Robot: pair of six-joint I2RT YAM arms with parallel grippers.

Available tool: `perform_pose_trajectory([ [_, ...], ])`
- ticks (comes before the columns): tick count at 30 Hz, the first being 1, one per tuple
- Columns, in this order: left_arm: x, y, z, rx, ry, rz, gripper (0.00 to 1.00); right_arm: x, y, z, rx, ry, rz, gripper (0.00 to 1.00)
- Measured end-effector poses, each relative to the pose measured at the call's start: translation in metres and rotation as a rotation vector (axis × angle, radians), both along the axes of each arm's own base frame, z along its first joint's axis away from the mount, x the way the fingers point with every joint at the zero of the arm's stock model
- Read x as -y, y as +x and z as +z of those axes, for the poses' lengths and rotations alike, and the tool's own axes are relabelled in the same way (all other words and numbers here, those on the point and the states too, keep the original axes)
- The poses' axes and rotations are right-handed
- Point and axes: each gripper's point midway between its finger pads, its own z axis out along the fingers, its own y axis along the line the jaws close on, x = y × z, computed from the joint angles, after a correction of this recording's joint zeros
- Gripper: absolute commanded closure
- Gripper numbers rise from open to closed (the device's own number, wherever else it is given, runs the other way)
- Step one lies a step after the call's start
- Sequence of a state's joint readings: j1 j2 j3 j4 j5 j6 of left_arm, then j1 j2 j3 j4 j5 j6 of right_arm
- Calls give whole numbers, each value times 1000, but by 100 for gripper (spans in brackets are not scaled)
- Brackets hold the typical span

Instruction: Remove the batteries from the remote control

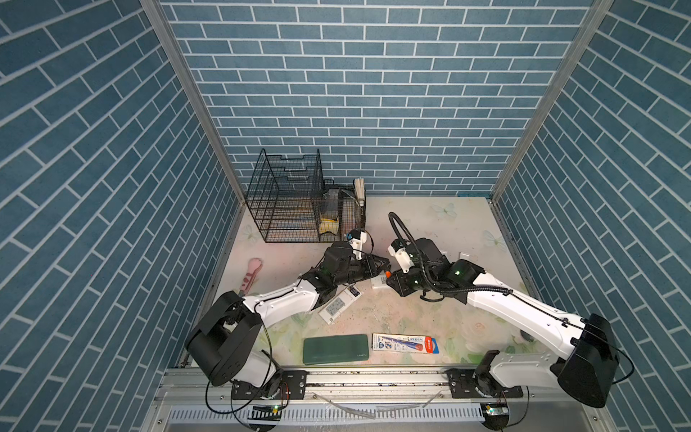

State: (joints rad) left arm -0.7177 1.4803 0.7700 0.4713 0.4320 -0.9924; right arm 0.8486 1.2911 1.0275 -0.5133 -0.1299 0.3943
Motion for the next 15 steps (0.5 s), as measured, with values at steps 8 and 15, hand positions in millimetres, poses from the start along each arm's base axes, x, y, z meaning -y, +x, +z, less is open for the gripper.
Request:
perform_pose_trajectory([
  [8, 1, 4, -4, -15, -34, 10, 100, 2, 3, 0, 13, -8, -17, 82],
  [15, -4, 14, 0, -26, -63, 43, 100, -1, 12, 13, 62, 66, -67, 56],
])
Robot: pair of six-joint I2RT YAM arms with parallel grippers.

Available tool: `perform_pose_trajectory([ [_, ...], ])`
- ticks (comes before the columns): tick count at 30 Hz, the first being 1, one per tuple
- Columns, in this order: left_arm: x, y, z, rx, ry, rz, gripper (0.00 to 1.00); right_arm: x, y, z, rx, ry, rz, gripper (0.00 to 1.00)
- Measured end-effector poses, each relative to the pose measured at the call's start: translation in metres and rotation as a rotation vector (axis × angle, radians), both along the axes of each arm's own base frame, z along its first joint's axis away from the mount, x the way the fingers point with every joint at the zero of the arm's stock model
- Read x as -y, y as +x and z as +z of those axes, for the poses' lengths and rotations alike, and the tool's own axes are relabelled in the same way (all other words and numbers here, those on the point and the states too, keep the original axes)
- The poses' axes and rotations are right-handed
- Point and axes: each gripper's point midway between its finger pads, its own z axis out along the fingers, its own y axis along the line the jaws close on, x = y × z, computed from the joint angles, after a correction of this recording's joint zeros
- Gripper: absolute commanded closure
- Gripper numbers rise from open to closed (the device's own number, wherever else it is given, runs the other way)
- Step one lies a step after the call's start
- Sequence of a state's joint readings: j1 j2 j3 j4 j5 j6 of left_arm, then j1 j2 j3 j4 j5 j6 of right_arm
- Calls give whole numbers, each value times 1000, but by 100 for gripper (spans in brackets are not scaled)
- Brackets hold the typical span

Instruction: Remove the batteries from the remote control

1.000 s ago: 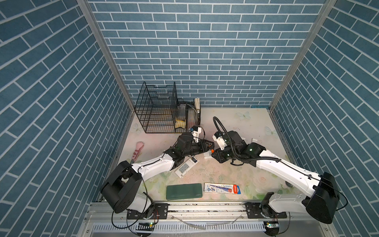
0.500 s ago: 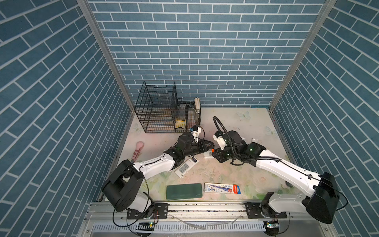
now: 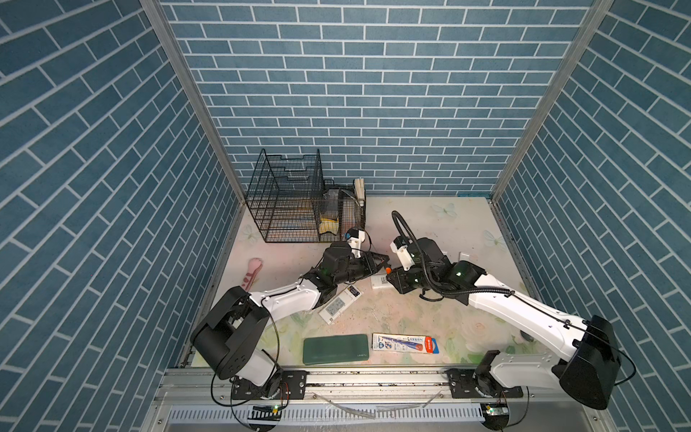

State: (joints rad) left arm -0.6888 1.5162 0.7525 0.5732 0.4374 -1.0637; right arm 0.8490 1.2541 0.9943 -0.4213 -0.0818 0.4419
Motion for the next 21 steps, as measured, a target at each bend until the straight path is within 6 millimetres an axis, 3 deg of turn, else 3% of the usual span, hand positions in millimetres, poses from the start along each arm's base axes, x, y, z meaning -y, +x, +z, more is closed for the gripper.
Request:
perform_pose_trajectory([
  [7, -25, 7, 5, -18, 30, 90, 100, 5, 7, 18, 89, 125, -83, 53],
  [12, -44, 10, 12, -21, 51, 169, 100, 8, 10, 7, 88, 227, -161, 52],
  [21, -61, 14, -10, -117, 89, 257, 100, 4, 13, -18, 45, 401, -256, 52],
])
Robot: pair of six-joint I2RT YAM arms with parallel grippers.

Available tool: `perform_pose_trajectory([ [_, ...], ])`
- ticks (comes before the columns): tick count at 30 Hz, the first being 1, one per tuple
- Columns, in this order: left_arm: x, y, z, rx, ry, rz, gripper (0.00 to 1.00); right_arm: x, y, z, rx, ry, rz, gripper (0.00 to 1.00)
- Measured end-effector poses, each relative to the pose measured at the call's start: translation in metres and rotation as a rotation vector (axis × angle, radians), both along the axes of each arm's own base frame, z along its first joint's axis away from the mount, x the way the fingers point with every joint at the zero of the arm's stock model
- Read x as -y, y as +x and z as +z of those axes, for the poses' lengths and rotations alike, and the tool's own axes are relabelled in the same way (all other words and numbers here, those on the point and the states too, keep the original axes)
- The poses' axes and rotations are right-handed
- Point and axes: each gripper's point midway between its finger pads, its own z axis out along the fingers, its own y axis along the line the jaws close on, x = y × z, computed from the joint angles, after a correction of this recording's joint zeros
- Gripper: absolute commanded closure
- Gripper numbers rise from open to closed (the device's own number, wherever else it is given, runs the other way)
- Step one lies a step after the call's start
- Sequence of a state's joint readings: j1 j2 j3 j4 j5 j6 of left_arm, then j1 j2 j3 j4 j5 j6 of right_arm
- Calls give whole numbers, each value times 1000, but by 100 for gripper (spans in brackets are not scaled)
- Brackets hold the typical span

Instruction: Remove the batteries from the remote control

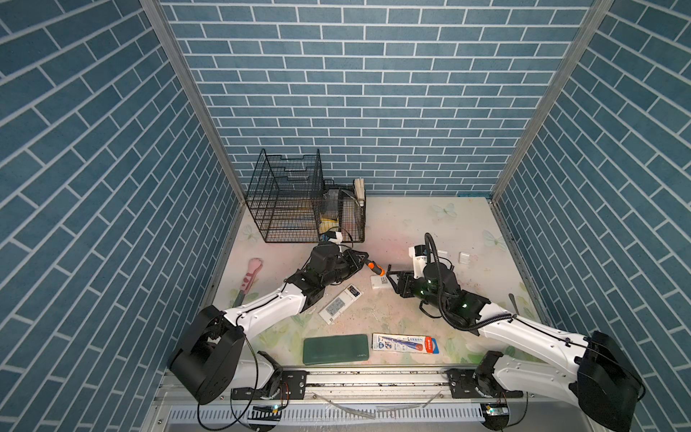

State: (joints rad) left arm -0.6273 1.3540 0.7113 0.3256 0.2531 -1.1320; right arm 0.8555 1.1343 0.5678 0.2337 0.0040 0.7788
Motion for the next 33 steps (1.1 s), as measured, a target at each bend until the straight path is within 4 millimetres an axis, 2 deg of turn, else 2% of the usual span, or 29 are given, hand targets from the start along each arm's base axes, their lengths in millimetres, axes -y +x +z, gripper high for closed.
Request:
perform_pose_trajectory([
  [7, -4, -1, -9, -42, 16, 22, 100, -21, 10, 12, 18, 123, 1, 52],
  [14, -7, -1, -14, -56, 33, 35, 100, -36, 14, -2, -24, 163, 13, 52],
  [33, -11, -6, -31, -111, 84, 31, 100, -66, 14, -11, -64, 219, 80, 54],
])
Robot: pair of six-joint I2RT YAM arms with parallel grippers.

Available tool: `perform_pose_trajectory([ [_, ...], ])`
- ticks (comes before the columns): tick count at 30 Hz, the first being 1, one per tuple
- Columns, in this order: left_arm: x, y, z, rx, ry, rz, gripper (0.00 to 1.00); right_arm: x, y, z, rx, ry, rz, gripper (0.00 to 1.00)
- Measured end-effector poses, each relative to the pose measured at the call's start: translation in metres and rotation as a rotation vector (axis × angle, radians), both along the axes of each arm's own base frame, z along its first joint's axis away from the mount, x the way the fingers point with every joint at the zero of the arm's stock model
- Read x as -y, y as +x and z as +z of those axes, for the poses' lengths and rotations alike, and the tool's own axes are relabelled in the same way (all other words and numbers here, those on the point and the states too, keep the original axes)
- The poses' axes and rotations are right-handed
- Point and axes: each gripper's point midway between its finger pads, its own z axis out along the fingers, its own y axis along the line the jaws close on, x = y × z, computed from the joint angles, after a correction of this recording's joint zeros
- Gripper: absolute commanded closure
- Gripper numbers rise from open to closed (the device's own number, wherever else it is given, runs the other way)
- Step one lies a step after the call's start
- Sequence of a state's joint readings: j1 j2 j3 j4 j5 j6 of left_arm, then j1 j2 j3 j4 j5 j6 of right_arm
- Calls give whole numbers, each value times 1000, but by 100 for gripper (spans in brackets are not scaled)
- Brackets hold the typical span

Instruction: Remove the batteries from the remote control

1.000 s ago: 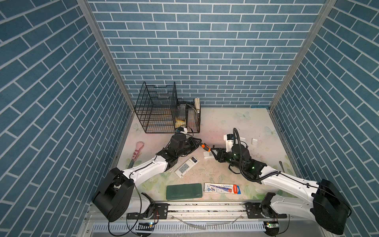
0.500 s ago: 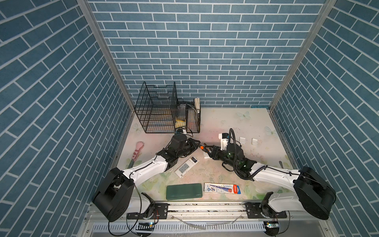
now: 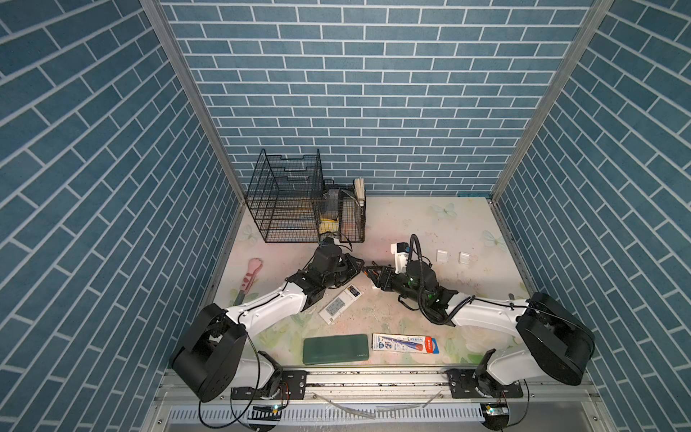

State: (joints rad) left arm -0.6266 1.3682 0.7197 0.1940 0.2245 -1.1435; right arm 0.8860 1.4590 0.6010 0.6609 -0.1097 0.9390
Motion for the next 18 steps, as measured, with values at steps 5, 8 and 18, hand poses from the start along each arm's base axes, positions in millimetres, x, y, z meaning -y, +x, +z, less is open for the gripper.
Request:
perform_pose_trajectory([
  [5, -1, 0, -1, -5, 9, -2, 100, -6, 0, -2, -7, 1, 11, 55],
  [8, -1, -1, -1, -5, 11, -3, 100, -9, -1, -4, -13, -1, 18, 55],
  [18, -1, 3, 5, 8, 5, 1, 100, -15, -3, -2, -3, 12, 30, 59],
])
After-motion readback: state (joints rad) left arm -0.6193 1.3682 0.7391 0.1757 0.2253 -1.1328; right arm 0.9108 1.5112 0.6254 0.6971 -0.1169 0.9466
